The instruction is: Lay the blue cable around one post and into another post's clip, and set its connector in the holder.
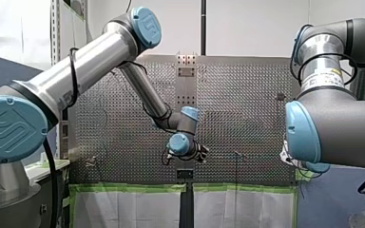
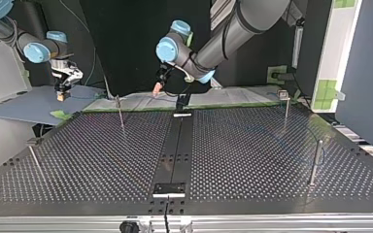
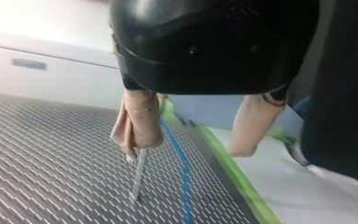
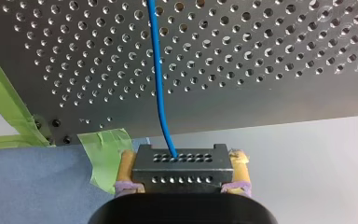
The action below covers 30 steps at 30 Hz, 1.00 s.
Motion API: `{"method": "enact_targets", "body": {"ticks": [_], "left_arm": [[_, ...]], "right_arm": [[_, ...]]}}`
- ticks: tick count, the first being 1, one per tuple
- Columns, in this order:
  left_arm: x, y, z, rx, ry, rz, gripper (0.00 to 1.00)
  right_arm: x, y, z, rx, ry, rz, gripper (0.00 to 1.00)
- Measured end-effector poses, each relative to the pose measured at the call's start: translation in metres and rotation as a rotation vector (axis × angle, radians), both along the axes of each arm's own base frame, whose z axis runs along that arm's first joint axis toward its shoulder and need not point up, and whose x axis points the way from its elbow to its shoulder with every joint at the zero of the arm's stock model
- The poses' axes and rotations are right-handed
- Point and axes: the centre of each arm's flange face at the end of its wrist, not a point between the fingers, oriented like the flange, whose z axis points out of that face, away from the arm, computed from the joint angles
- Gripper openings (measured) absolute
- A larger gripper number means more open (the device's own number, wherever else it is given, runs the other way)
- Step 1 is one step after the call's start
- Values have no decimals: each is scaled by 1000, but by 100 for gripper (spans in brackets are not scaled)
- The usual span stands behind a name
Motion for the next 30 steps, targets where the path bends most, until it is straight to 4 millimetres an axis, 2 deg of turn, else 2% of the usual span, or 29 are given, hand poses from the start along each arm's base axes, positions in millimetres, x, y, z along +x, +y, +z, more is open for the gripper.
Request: {"method": "enact_targets", "body": {"ticks": [14,30], "left_arm": [[-14,-33,17,-218,-35,-146,100],[-12,-38,20,-271,-53,-145,100]], "right_arm": [[0,0,0,1,-4,0,0],[-1,0,0,3,-8,1,0]]}}
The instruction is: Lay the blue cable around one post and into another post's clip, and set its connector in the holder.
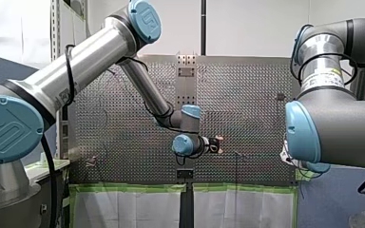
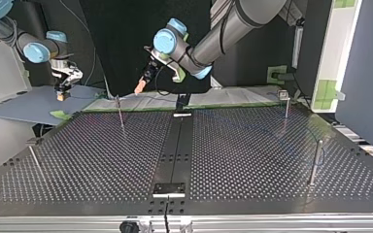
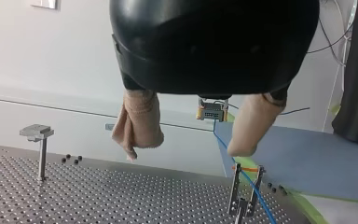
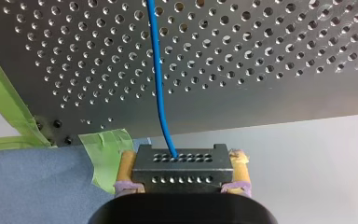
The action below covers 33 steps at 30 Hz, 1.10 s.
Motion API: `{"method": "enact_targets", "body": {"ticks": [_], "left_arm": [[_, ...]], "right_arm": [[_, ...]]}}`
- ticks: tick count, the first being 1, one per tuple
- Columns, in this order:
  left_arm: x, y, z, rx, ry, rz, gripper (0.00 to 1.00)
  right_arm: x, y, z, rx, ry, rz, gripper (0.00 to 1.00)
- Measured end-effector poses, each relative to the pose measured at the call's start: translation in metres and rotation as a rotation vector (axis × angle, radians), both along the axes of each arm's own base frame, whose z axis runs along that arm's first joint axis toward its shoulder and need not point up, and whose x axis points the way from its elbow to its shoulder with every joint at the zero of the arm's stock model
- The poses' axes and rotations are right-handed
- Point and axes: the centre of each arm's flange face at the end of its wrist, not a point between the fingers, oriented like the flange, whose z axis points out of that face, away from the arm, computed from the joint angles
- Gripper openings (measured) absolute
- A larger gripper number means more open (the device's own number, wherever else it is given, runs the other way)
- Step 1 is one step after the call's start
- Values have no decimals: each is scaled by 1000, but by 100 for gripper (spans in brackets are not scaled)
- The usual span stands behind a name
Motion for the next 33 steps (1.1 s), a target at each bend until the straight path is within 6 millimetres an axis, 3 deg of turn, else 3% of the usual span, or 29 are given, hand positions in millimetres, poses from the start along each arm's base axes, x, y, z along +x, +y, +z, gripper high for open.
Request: {"method": "enact_targets", "body": {"ticks": [33], "left_arm": [[3,2,0,-14,11,5,100]], "right_arm": [[0,0,0,0,0,1,0]]}}
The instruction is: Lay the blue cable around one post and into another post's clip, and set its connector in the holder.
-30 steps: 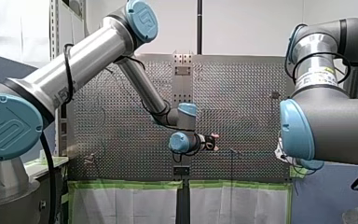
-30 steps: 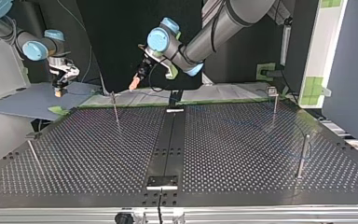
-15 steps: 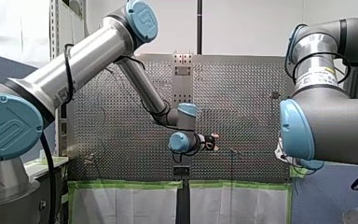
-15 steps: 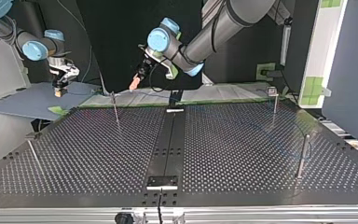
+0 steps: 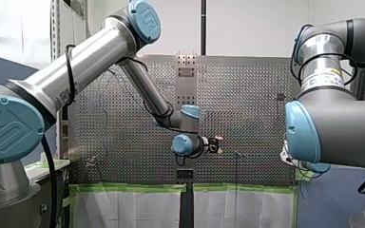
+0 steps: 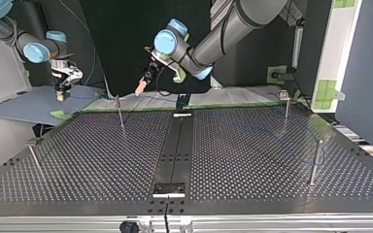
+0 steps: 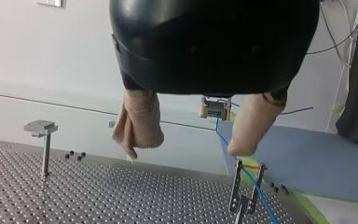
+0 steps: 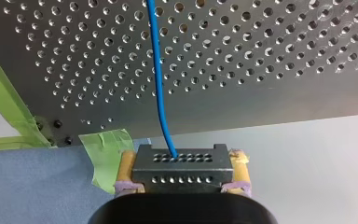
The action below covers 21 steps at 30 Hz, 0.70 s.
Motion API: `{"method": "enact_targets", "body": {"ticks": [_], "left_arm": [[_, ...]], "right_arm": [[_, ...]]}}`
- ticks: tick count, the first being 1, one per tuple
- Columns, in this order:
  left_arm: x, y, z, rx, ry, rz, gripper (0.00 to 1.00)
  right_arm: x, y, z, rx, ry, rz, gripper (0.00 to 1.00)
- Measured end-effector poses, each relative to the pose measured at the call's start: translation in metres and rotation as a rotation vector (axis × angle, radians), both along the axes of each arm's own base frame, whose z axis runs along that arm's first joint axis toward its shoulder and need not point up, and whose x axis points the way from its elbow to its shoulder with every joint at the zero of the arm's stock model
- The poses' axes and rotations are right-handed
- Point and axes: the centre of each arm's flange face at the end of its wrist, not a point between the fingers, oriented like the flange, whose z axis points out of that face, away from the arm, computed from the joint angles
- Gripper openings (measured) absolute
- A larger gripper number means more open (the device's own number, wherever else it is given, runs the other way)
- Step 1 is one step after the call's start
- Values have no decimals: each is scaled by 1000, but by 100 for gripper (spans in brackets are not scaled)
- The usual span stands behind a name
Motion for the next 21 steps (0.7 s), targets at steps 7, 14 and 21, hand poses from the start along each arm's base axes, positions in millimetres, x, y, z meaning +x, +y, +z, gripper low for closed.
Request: {"method": "enact_targets", "body": {"ticks": [7,14,21], "left_arm": [[0,0,0,-1,1,1,100],[1,5,-2,4,18,13,100],[-9,29,-21,94,55,74,100]], "right_arm": [[-1,0,0,1,0,-1,0],[-2,0,0,3,0,-3,0],[-2,0,0,4,-1,-4,0]]}}
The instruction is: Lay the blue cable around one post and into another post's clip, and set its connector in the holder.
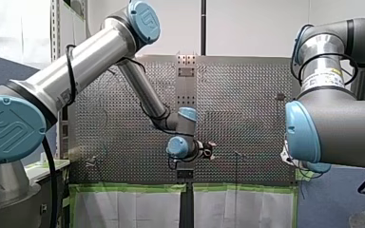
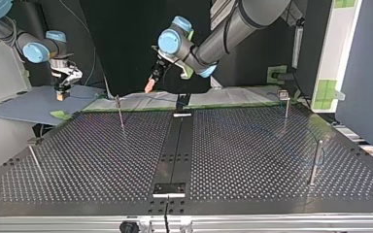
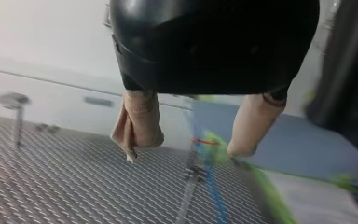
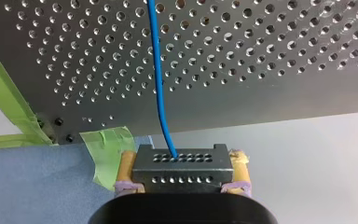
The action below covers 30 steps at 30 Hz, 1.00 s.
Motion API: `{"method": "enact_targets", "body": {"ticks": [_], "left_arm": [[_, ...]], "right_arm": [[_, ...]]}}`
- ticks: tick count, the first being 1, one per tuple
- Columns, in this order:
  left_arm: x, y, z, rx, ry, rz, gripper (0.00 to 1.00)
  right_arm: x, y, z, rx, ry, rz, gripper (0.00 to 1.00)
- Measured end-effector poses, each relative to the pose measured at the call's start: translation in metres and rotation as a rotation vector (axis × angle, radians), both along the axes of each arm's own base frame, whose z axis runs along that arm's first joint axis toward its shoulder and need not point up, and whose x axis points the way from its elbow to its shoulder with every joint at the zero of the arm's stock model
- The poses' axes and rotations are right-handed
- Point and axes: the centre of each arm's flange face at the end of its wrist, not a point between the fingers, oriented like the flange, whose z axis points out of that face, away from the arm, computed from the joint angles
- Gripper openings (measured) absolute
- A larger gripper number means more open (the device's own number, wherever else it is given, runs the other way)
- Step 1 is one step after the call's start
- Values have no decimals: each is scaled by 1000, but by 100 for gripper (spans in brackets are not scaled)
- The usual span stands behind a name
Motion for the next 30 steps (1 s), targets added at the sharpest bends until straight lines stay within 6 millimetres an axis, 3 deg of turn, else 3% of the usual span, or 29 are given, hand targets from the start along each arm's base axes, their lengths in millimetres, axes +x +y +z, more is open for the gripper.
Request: {"method": "enact_targets", "body": {"ticks": [5,14,30], "left_arm": [[-15,19,-2,86,-5,41,100],[-23,42,28,61,-75,138,100],[-2,120,72,-114,-70,294,100]], "right_arm": [[-2,0,0,0,-1,-3,0],[-3,0,0,0,-2,-5,0],[-4,-1,0,1,-9,-7,0]]}}
